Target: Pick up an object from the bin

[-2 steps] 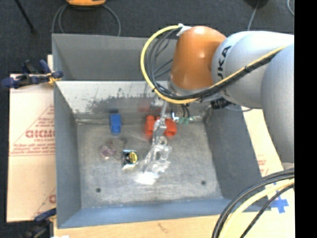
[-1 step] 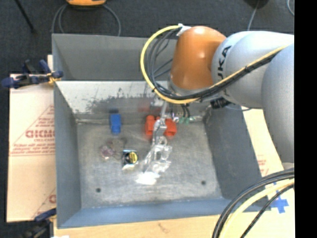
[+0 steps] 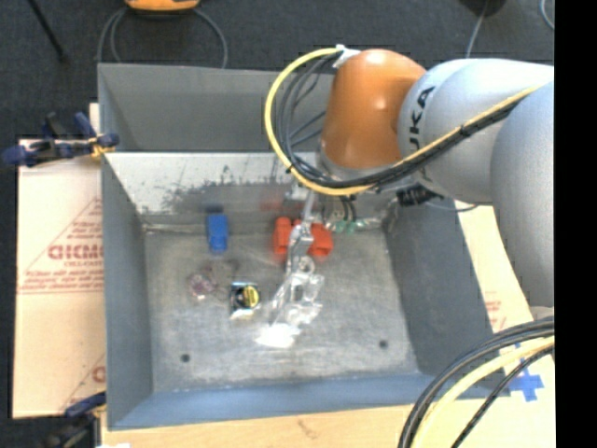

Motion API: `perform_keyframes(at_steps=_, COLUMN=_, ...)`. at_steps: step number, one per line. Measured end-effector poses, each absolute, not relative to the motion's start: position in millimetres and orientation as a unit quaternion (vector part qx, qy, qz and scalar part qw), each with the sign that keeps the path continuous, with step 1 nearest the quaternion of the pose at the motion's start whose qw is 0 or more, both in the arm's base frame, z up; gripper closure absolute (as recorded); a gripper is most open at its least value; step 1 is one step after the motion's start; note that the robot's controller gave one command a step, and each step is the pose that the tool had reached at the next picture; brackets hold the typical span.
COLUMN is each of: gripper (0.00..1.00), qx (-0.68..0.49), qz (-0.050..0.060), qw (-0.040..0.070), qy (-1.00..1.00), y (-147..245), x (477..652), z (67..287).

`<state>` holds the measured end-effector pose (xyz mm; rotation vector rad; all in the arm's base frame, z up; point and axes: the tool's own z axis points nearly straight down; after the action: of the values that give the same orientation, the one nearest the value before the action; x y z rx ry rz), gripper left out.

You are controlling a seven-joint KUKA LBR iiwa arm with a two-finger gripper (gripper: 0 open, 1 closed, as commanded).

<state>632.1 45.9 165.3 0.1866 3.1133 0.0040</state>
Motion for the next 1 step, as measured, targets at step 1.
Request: perform_keyframes(at_steps=1, gripper=0.0, qx=0.081, qz=0.004, qw=0.012, qy=0.997, y=53.5, x=634.4, z=164.8)
